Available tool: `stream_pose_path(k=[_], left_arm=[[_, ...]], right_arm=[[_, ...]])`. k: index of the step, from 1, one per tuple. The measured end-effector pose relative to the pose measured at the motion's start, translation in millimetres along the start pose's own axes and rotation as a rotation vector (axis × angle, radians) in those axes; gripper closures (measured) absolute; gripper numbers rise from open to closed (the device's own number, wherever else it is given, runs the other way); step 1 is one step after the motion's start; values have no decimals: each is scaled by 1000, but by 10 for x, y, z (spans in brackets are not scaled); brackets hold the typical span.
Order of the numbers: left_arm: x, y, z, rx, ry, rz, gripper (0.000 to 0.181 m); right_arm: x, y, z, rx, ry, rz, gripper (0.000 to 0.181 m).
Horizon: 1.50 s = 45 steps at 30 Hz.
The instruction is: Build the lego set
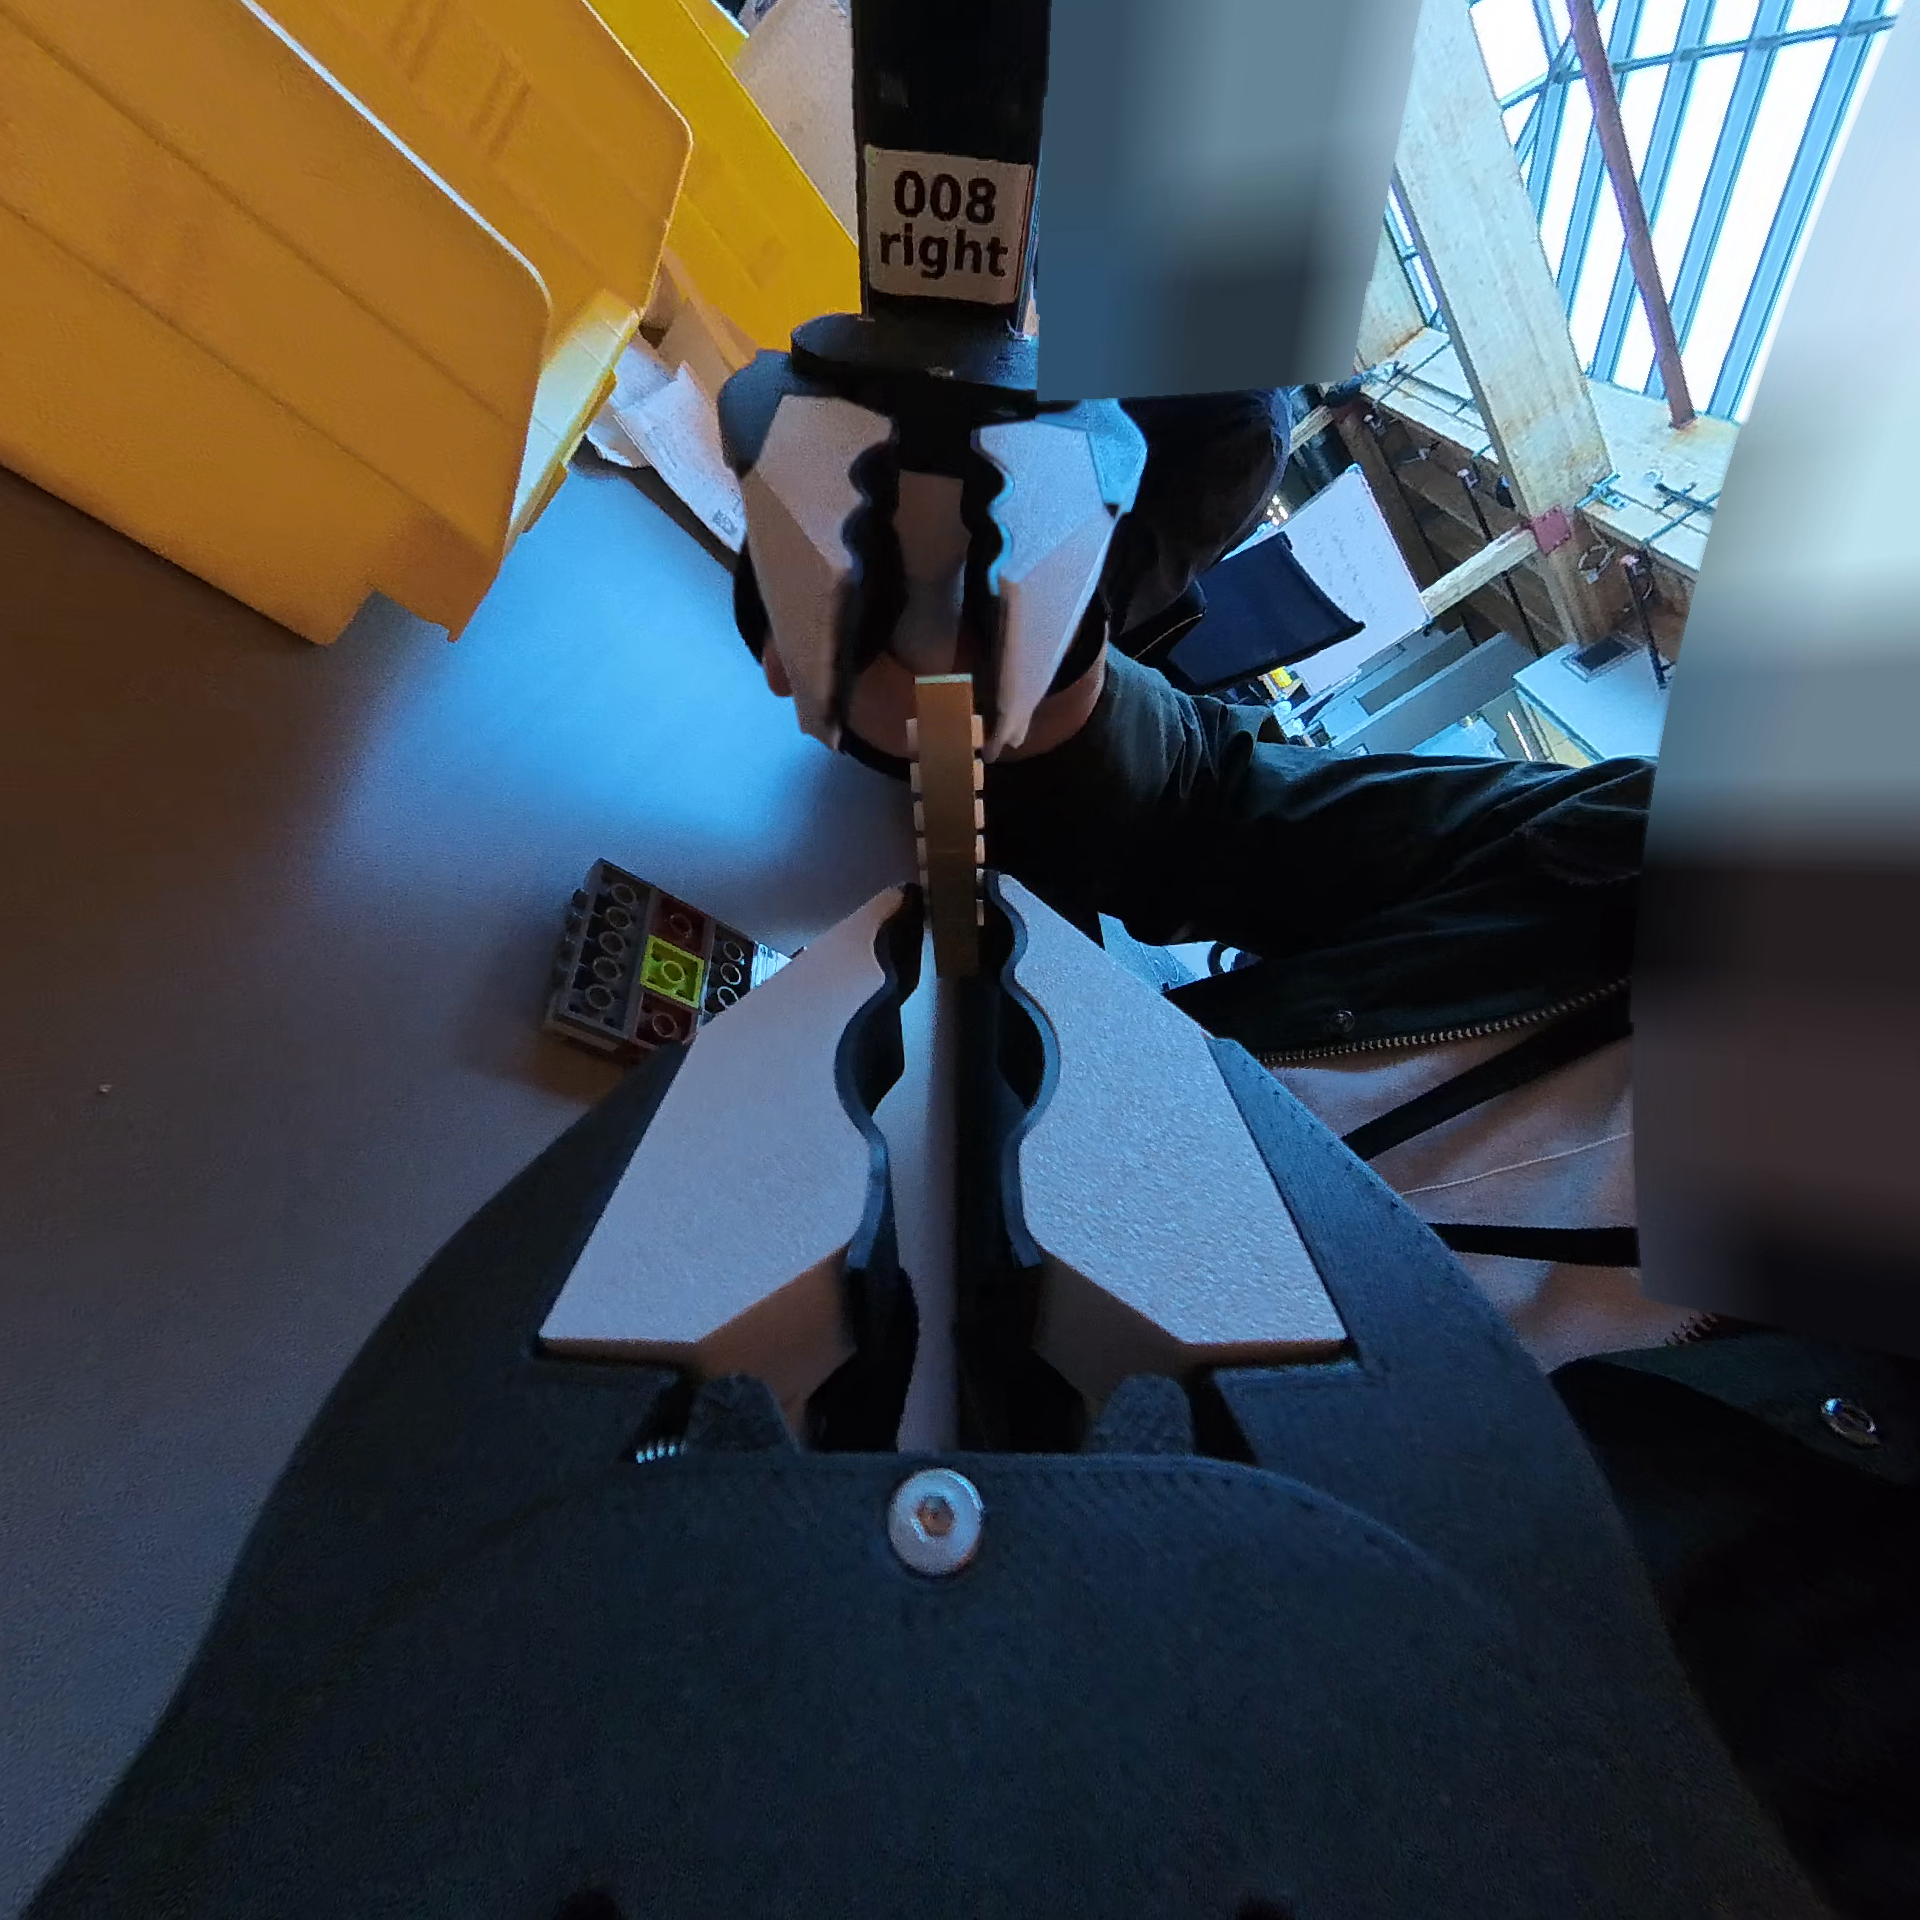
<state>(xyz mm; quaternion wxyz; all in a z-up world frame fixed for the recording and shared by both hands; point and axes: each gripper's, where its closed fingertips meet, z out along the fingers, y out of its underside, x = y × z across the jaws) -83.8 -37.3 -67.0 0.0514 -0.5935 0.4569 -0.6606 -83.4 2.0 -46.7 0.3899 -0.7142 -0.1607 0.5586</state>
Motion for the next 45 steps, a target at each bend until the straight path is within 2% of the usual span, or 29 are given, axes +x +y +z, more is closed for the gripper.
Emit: stream_pose_path(k=[7,11,14,16,23,31,40,43,45], left_arm=[[0,-15,-17,11,5,-7,171],[17,-31,-8,23,22,-12,171],[36,-155,-69,102,54,-46,160],[47,-174,-103,116,61,-38,171],[58,-129,-84,73,-2,50,171],[329,-126,-82,76,157,51,172],[448,-136,-92,86,237,45,172],[426,-140,-98,88,224,46,172],[246,-109,-96,65,100,61,172]], right_arm=[[-67,53,1,-30,-65,36,176],[-84,55,-9,-39,-94,83,176],[-111,75,-4,-57,-115,101,176],[-118,102,20,-68,-110,89,176],[-138,130,46,-85,-103,53,176],[-389,115,35,-94,-284,141,176],[-505,98,31,-90,-371,187,177],[-502,90,32,-78,-393,215,176],[-377,116,43,-87,-299,160,176]])
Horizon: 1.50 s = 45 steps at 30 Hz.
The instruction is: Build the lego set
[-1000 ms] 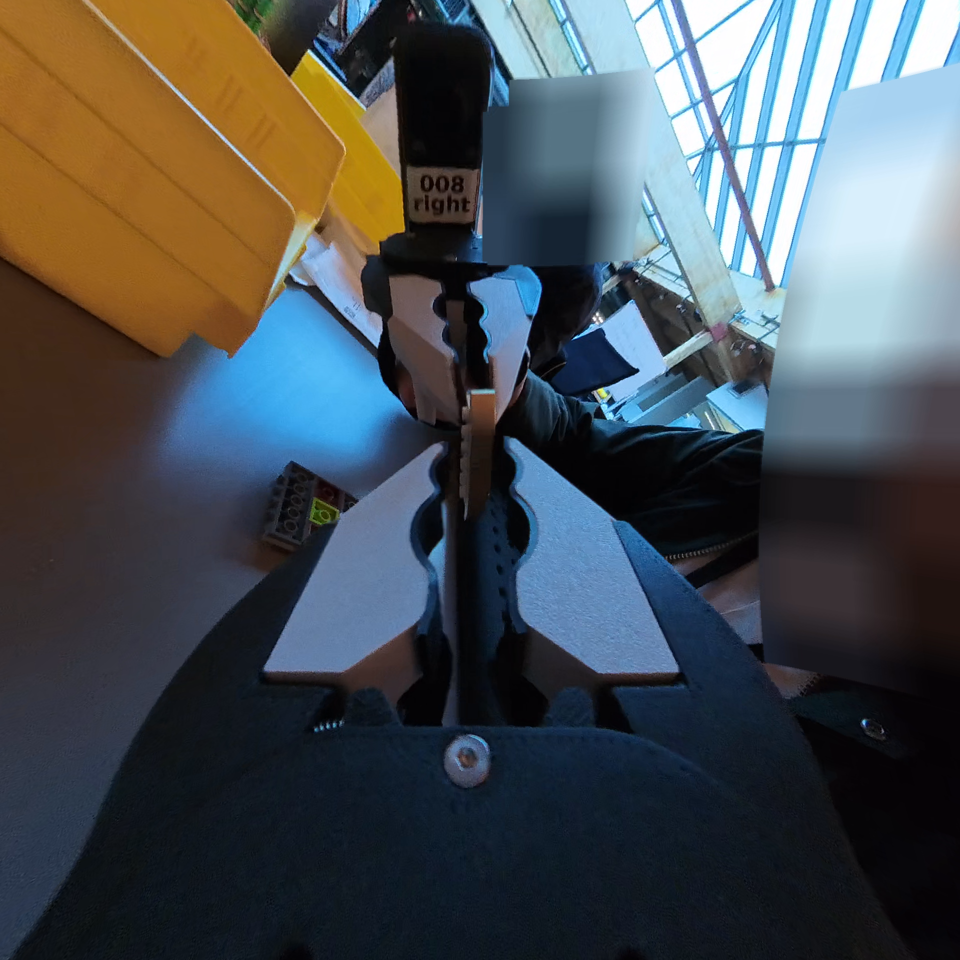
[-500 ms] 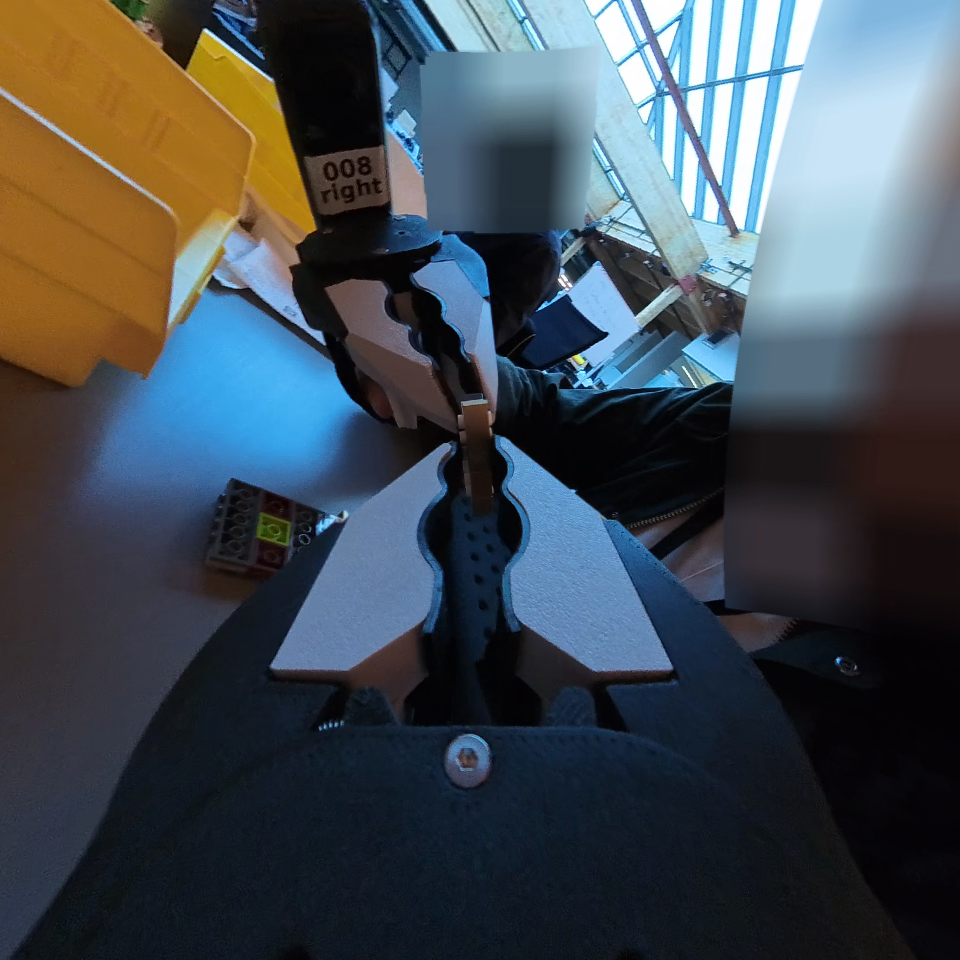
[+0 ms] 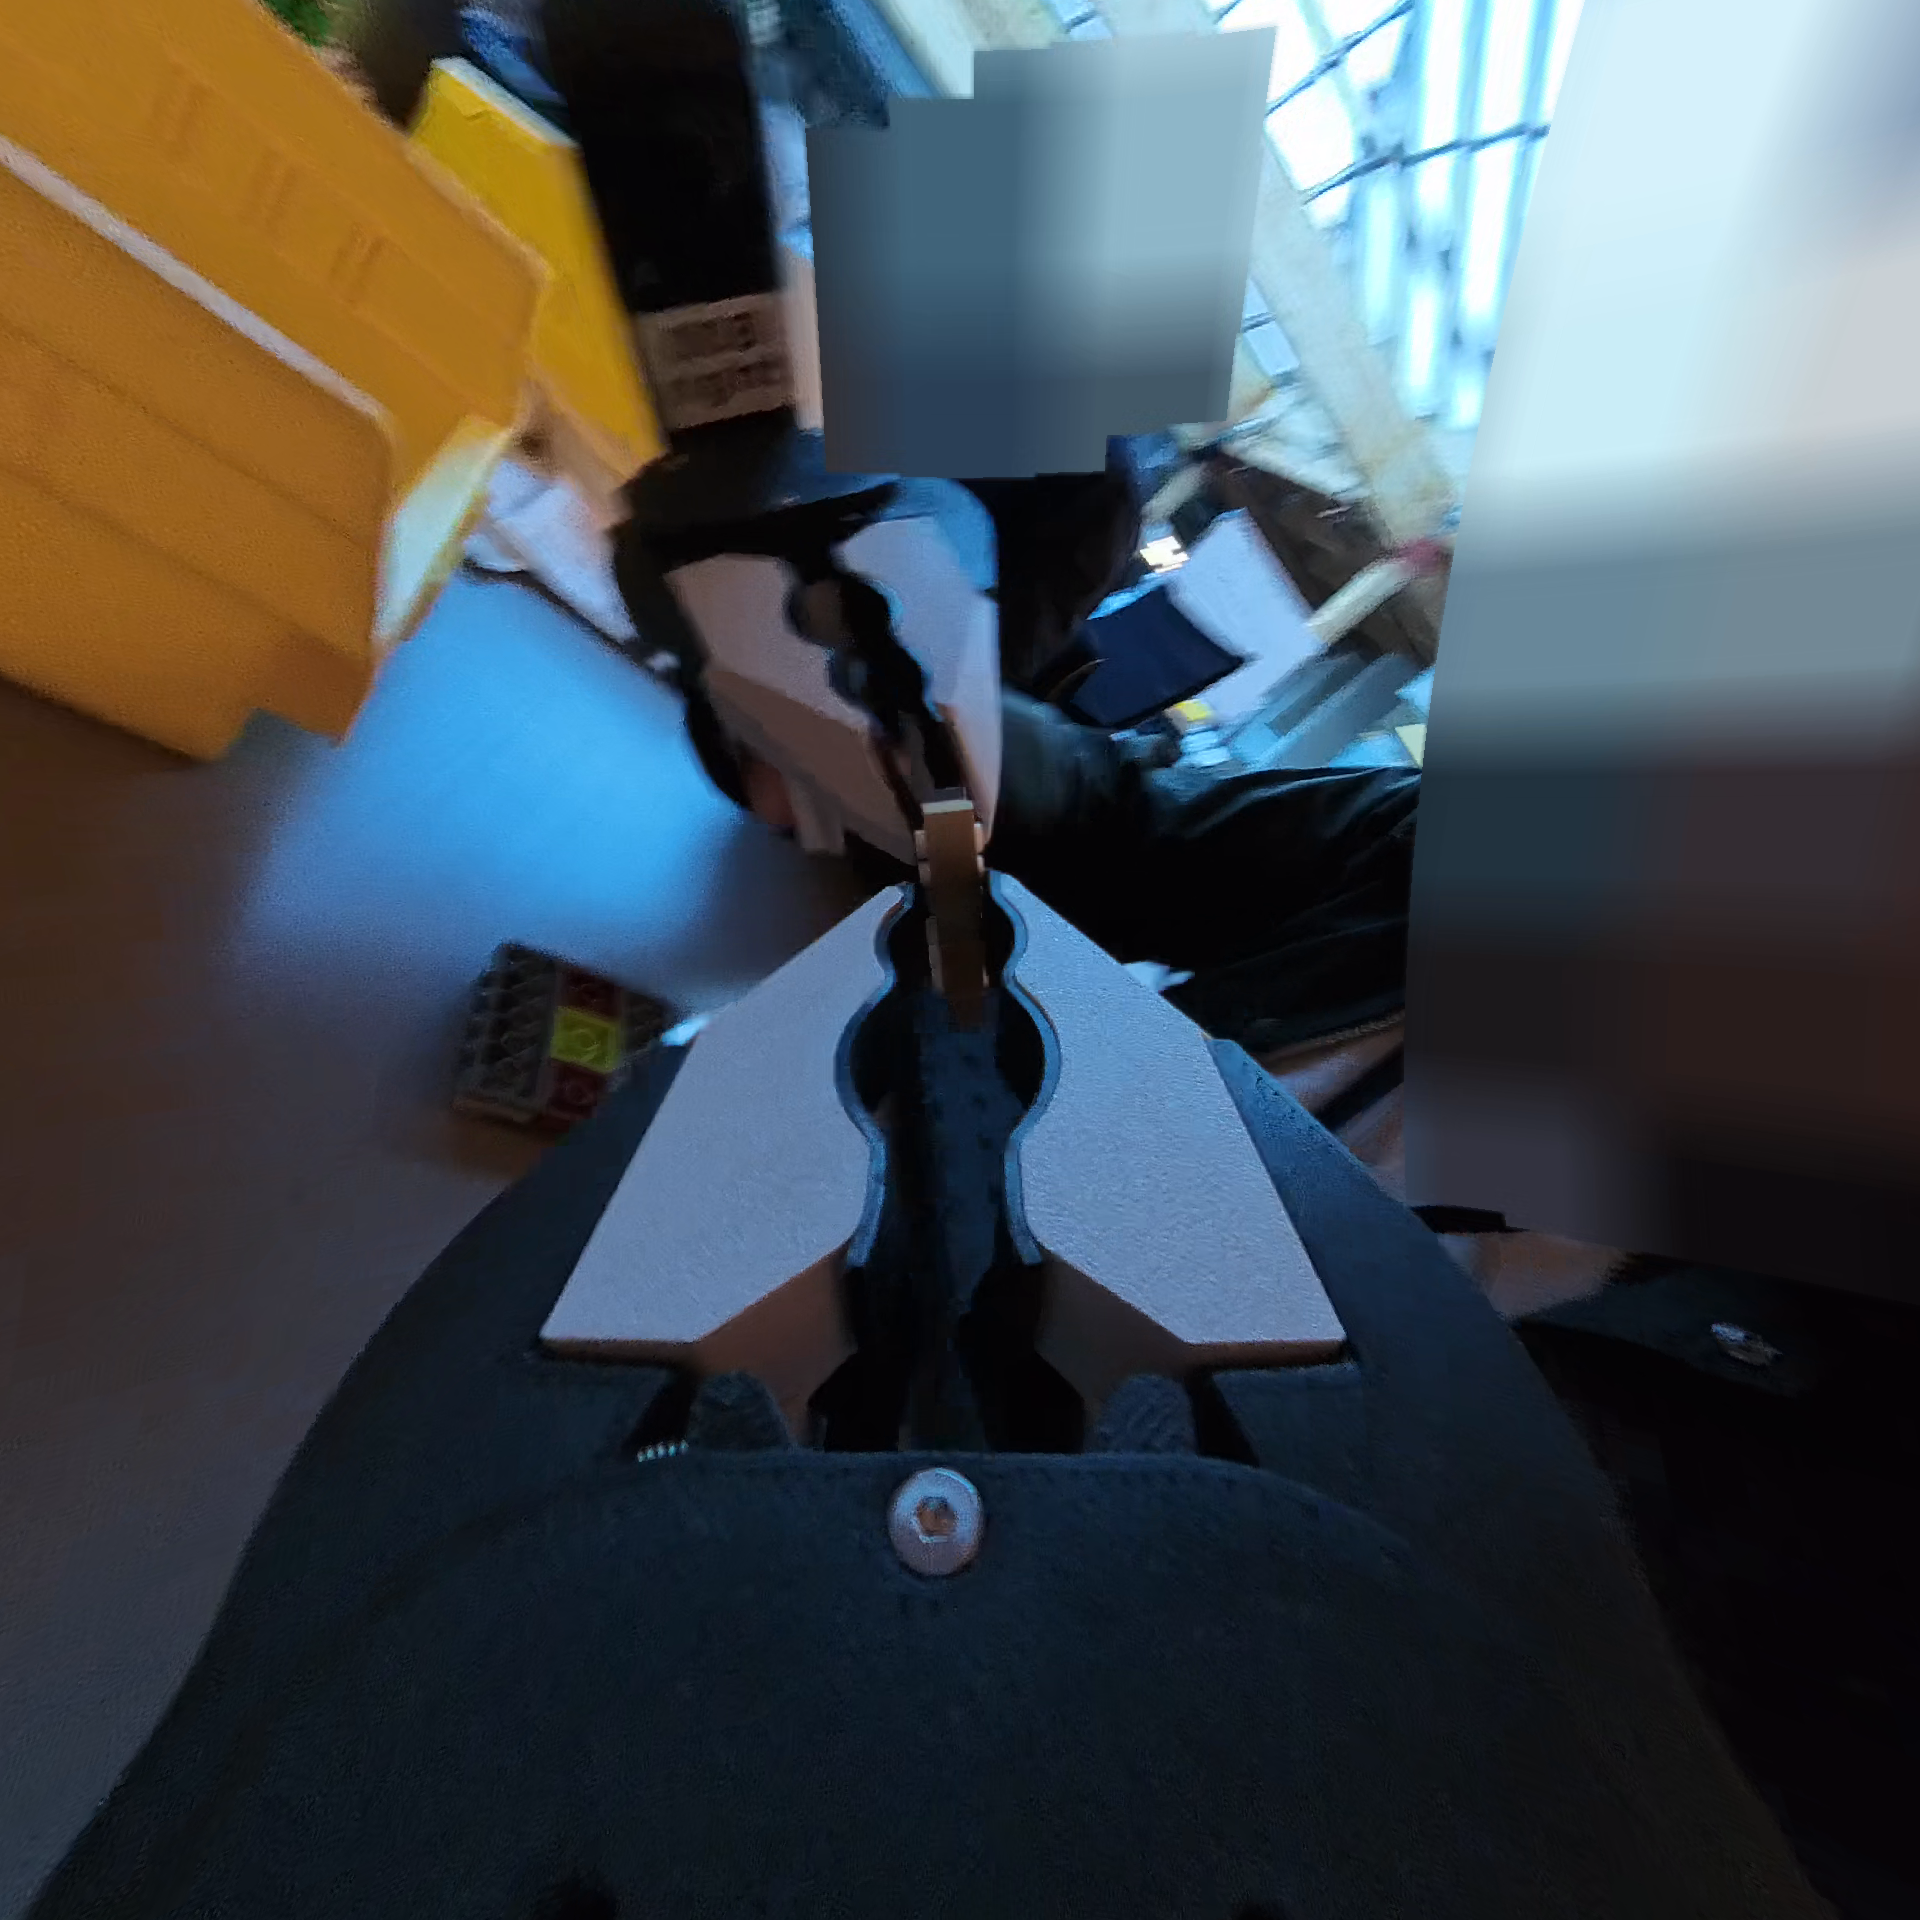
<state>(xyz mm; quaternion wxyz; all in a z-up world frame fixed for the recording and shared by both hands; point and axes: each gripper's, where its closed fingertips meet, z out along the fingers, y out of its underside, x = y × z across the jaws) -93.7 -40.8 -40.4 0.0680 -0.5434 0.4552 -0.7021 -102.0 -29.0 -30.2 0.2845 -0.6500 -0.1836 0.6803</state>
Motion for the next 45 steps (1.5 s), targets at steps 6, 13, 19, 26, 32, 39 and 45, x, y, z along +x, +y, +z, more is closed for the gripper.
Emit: stream_pose_path(k=[6,13,19,26,32,39,45], left_arm=[[-171,66,-5,-35,-103,-7,172],[133,22,39,-8,84,-23,172],[289,-25,37,24,199,-39,172],[192,-51,3,41,141,-28,172],[-143,52,5,-32,-101,25,172],[-181,112,32,-74,-128,32,171],[-139,-18,-24,14,-71,-17,170]], right_arm=[[236,91,-50,-87,259,-170,176],[-51,95,3,-87,48,-54,177],[-207,61,38,-41,-121,38,177],[-142,20,13,-12,-109,7,181],[71,24,-61,-6,30,-24,155],[229,86,-44,-54,165,-98,176],[184,-3,-99,-5,135,-57,177]])
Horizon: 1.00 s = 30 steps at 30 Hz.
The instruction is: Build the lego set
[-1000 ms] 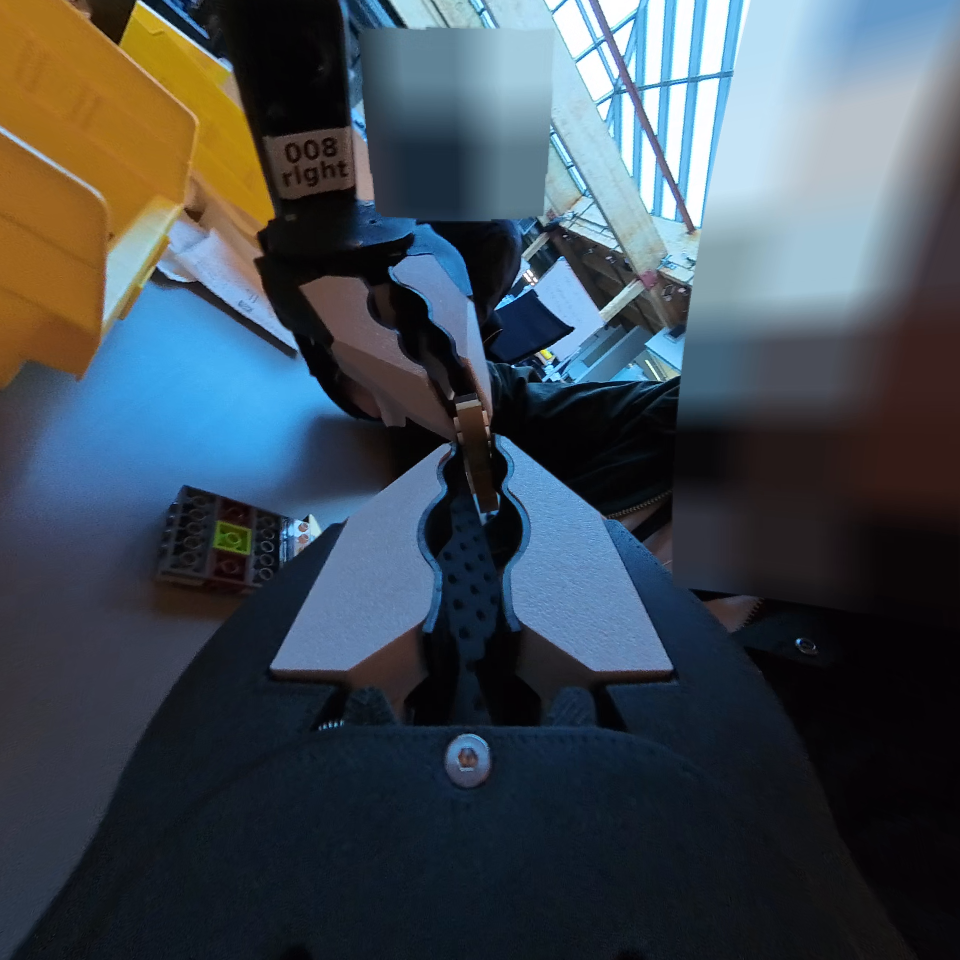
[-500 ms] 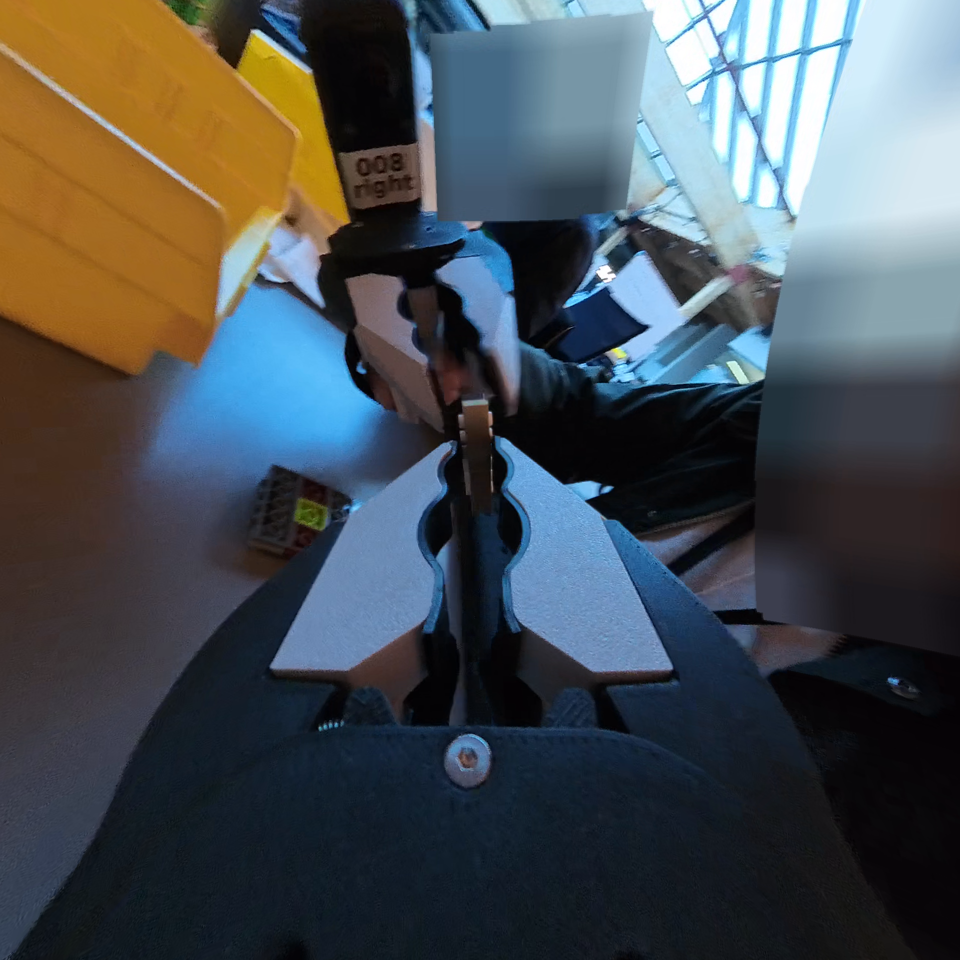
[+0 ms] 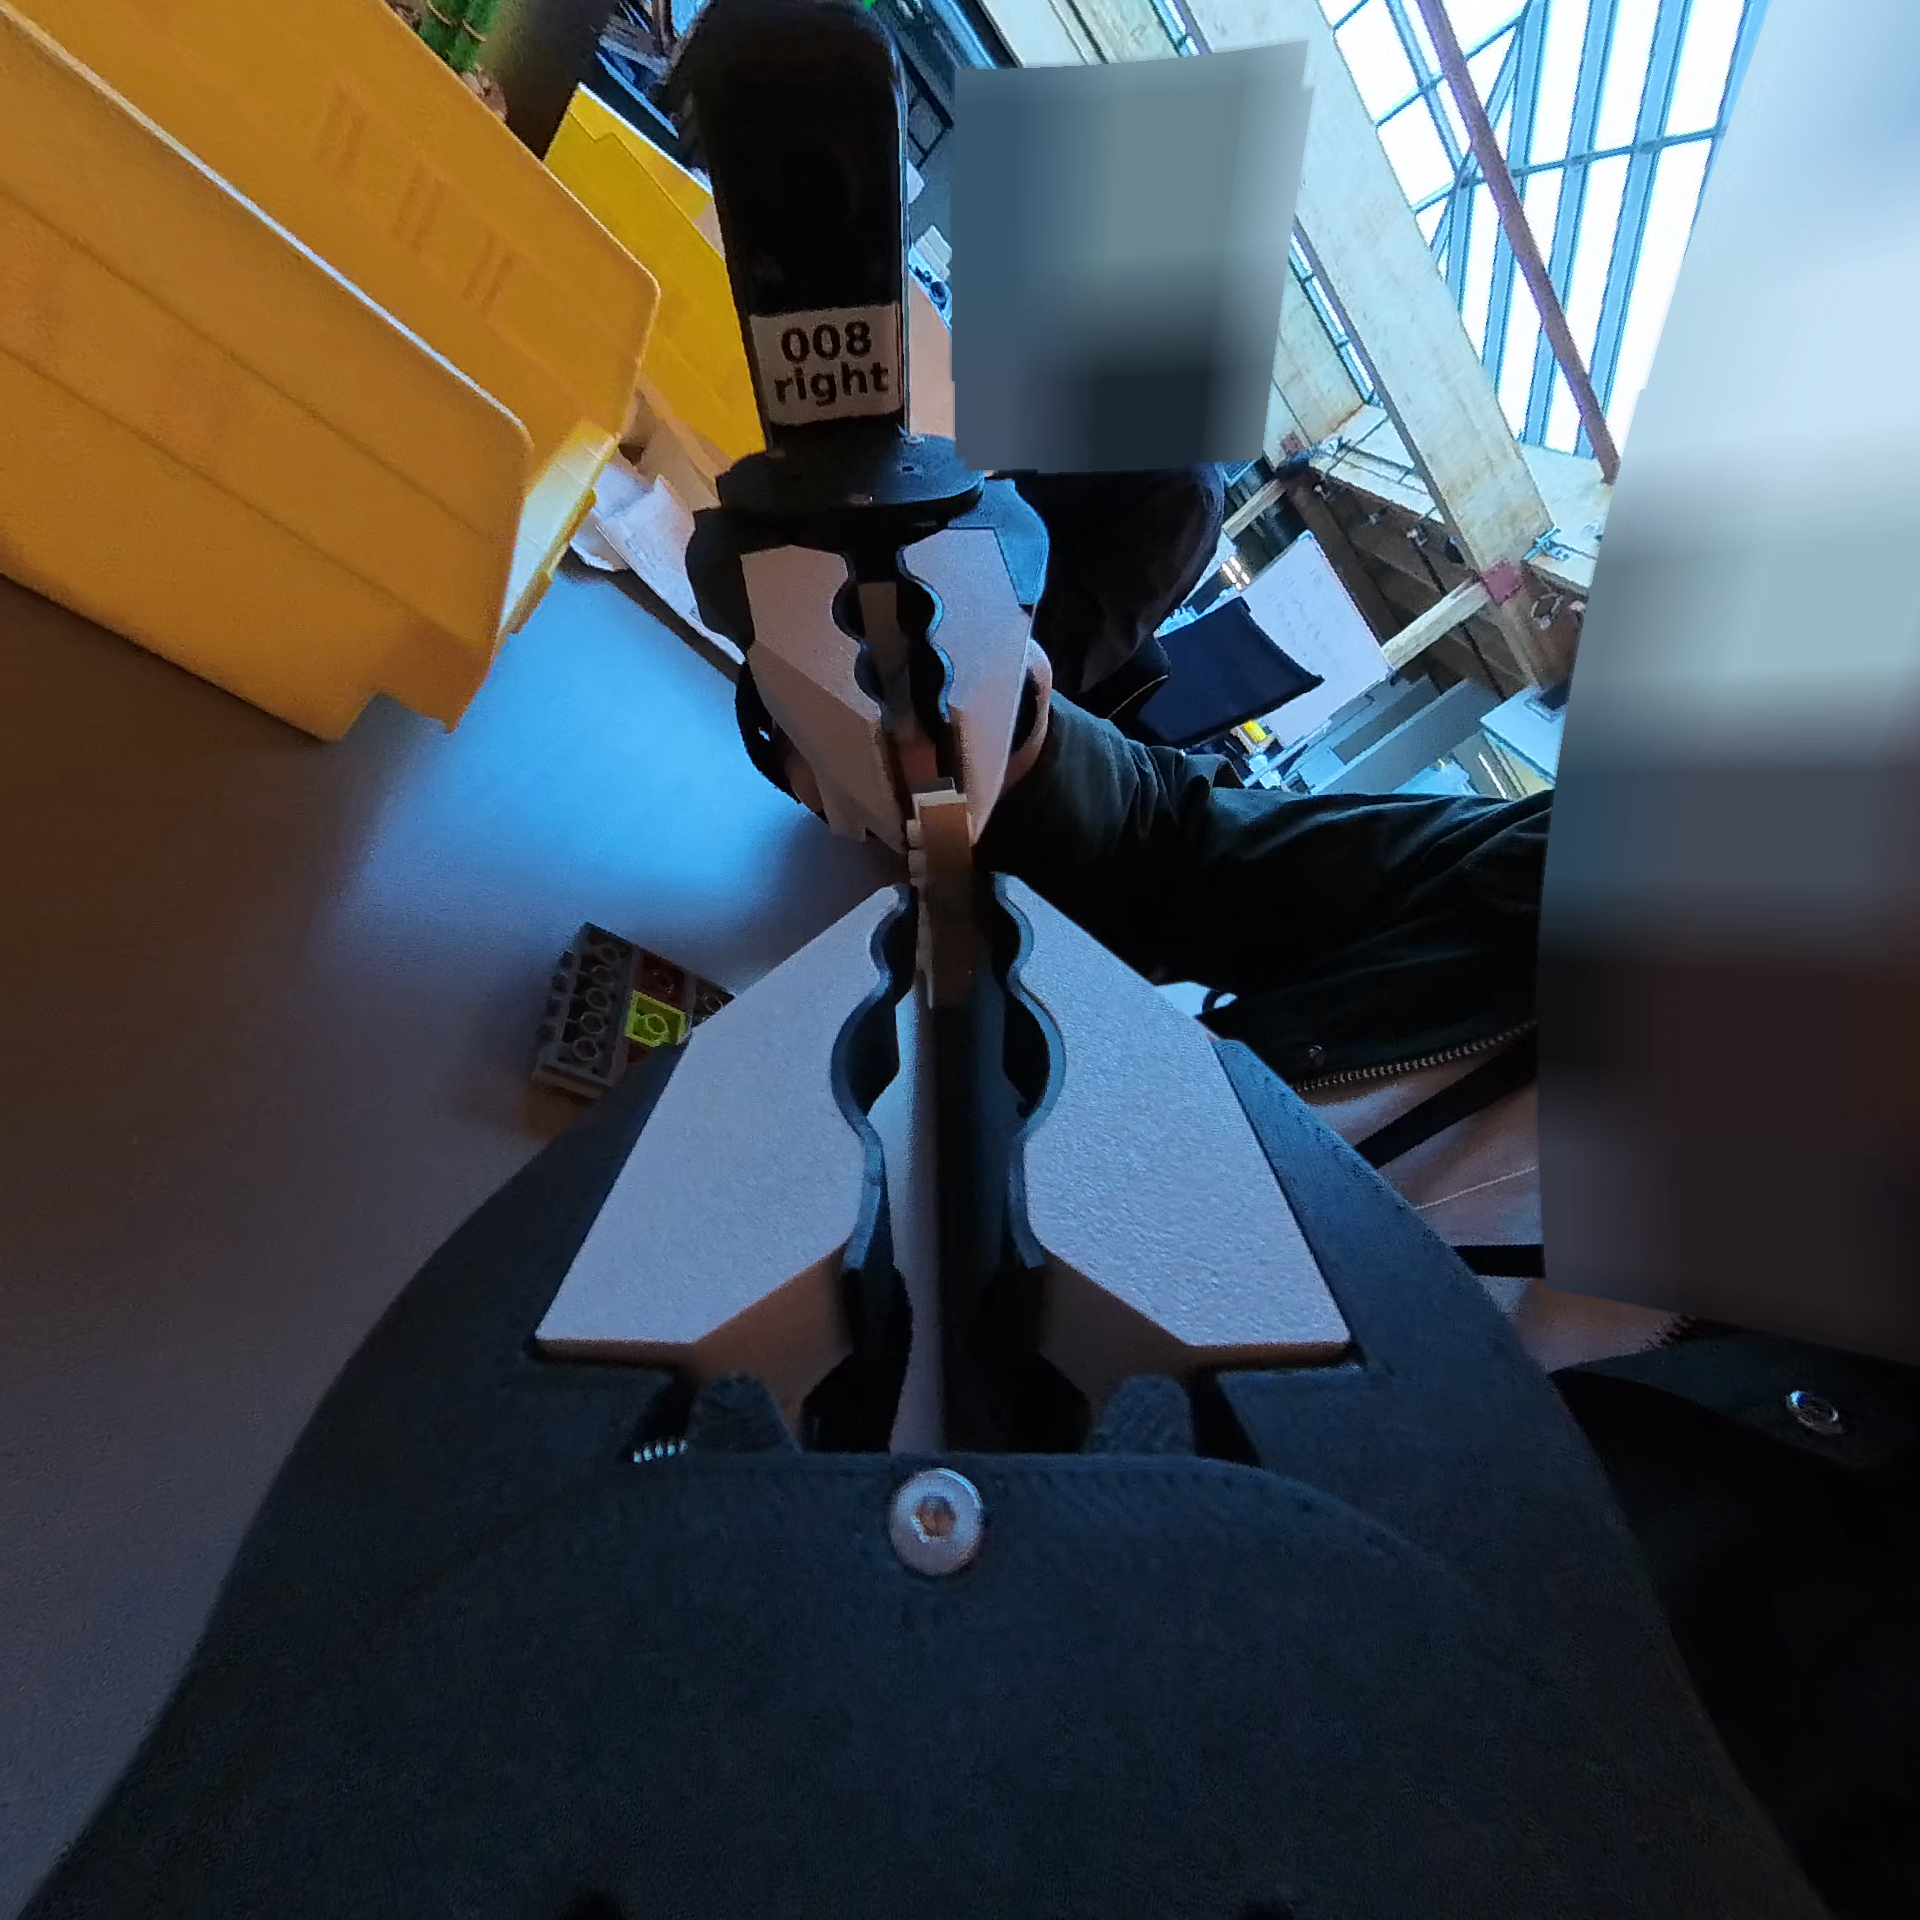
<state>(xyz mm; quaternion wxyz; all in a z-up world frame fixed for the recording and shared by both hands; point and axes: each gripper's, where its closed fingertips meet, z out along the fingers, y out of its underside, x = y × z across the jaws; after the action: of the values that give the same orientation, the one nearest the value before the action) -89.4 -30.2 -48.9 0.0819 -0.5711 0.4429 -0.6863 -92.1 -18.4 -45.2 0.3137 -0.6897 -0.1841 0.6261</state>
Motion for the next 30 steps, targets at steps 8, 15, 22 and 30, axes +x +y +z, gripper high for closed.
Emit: stream_pose_path(k=[8,15,22,30], left_arm=[[-30,18,-26,-16,-42,35,175],[-62,30,-14,-21,-48,19,175],[-50,-76,-72,55,4,-43,171],[-82,-27,-34,21,-59,2,175]], right_arm=[[12,-6,15,30,-25,19,171],[76,51,45,-2,9,27,171],[66,101,52,-55,29,17,173],[100,181,119,-83,42,-5,161]])
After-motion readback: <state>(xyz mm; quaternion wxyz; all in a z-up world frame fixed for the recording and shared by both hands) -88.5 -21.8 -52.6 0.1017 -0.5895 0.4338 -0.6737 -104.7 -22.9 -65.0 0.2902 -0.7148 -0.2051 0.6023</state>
